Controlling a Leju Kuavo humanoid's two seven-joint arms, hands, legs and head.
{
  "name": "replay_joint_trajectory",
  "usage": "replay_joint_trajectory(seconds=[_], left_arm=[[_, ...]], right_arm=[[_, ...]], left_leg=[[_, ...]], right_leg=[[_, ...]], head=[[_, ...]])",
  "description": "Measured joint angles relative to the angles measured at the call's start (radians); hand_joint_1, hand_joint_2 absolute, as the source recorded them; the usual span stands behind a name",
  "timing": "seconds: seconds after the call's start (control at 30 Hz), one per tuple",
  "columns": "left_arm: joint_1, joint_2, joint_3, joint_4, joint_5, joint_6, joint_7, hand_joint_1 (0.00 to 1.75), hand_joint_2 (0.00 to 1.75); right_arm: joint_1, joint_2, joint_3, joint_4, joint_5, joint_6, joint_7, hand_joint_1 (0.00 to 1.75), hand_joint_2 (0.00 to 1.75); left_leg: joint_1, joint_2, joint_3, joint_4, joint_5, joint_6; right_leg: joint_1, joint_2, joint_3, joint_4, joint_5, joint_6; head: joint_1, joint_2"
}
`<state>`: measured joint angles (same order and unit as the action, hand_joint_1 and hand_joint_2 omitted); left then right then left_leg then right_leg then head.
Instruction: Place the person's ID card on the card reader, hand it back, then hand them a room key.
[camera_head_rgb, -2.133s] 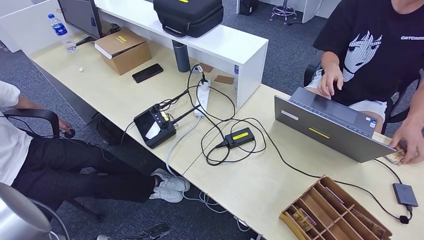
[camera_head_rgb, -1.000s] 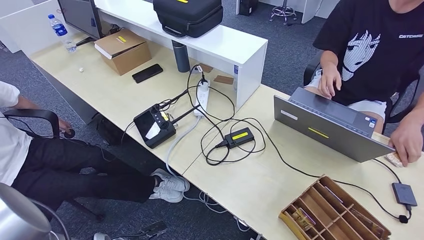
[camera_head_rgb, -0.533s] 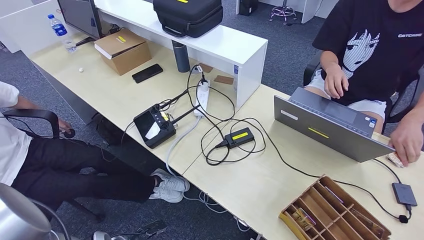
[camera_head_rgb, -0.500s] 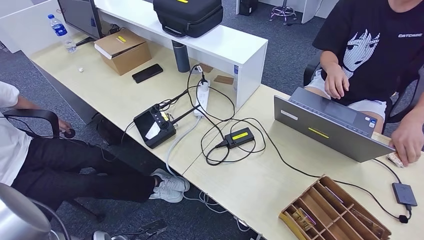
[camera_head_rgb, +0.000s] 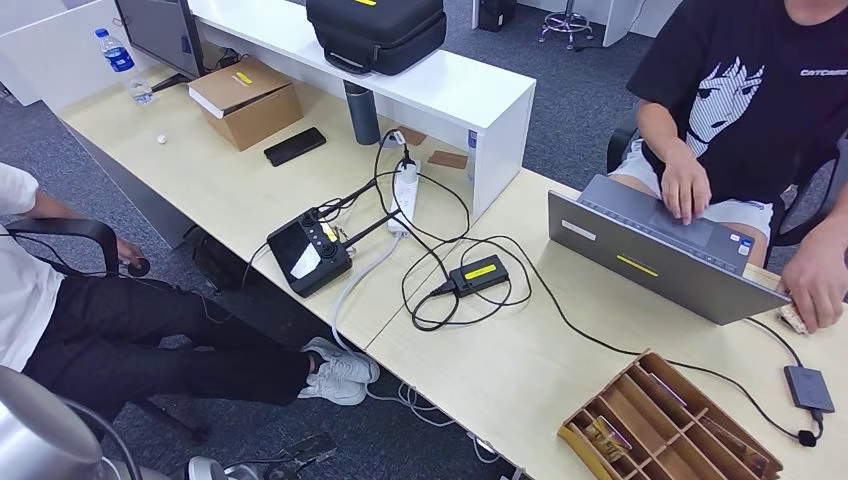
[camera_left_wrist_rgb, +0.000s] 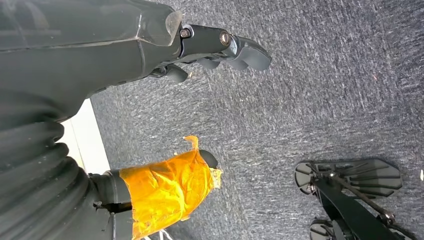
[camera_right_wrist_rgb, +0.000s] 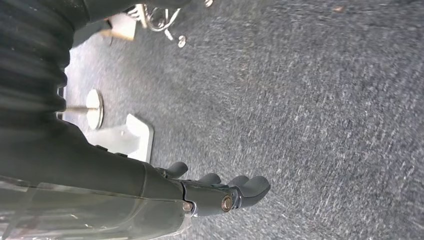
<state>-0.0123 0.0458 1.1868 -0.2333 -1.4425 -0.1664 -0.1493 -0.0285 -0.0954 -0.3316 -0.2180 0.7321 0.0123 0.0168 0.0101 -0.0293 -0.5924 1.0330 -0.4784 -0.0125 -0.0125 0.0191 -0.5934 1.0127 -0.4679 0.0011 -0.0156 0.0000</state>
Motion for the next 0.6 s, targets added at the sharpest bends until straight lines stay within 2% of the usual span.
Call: replay_joint_trajectory(seconds=[0.03,0.07,0.17,0.3,0.37,0.5,0.53,0.57,0.6], left_arm=[[-0.001,0.000,0.000,0.000,-0.001,-0.001,0.001,0.00,1.75],[-0.001,0.000,0.000,0.000,-0.001,-0.002,0.001,0.00,1.75],[-0.003,0.002,0.000,0.000,-0.004,-0.009,0.001,0.00,1.75],[-0.005,0.006,0.000,0.002,-0.007,-0.019,0.001,0.00,1.75],[-0.005,0.008,0.000,0.003,-0.008,-0.023,0.001,0.05,1.75],[-0.006,0.009,0.000,0.006,-0.010,-0.030,0.002,0.41,1.75],[-0.007,0.010,0.000,0.007,-0.012,-0.032,0.002,0.44,1.75],[-0.007,0.010,0.000,0.008,-0.013,-0.032,0.002,0.64,1.75],[-0.007,0.011,0.000,0.009,-0.015,-0.033,0.003,0.92,1.75]], right_arm=[[0.000,0.000,0.007,0.001,0.005,0.004,0.000,1.31,1.75],[0.000,0.000,0.014,0.002,0.011,0.010,-0.001,1.61,1.75],[0.000,-0.001,0.031,0.004,0.022,0.027,-0.005,1.58,1.75],[0.000,-0.004,0.045,0.007,0.026,0.038,-0.008,1.73,1.75],[-0.001,-0.006,0.049,0.007,0.027,0.042,-0.010,1.73,1.75],[-0.001,-0.009,0.055,0.008,0.030,0.054,-0.010,1.74,1.75],[-0.002,-0.009,0.056,0.009,0.031,0.058,-0.010,1.75,1.75],[-0.002,-0.009,0.058,0.009,0.033,0.062,-0.008,1.75,1.75],[-0.003,-0.009,0.059,0.009,0.035,0.066,-0.007,1.74,1.75]], left_leg=[[0.000,0.000,0.000,0.000,0.000,0.000],[0.000,0.000,0.000,0.000,0.000,0.000],[0.000,0.000,0.000,0.000,0.000,0.000],[0.000,0.000,0.000,0.000,0.000,0.000],[0.000,0.000,0.000,0.000,0.000,0.000],[0.000,0.000,0.000,0.000,0.000,0.000],[0.000,0.000,0.000,0.000,0.000,0.000],[0.000,0.000,0.000,0.000,0.000,0.000],[0.000,0.000,0.000,0.000,0.000,0.000]], right_leg=[[0.000,0.000,0.000,0.000,0.000,0.000],[0.000,0.000,0.000,0.000,0.000,0.000],[0.000,0.000,0.000,0.000,0.000,0.000],[0.000,0.000,0.000,0.000,0.000,0.000],[0.000,0.000,0.000,0.000,0.000,0.000],[0.000,0.000,0.000,0.000,0.000,0.000],[0.000,0.000,0.000,0.000,0.000,0.000],[0.000,0.000,0.000,0.000,0.000,0.000],[0.000,0.000,0.000,0.000,0.000,0.000]], head=[[0.000,0.000],[0.000,0.000],[0.000,0.000],[0.000,0.000],[0.000,0.000],[0.000,0.000],[0.000,0.000],[0.000,0.000],[0.000,0.000]])
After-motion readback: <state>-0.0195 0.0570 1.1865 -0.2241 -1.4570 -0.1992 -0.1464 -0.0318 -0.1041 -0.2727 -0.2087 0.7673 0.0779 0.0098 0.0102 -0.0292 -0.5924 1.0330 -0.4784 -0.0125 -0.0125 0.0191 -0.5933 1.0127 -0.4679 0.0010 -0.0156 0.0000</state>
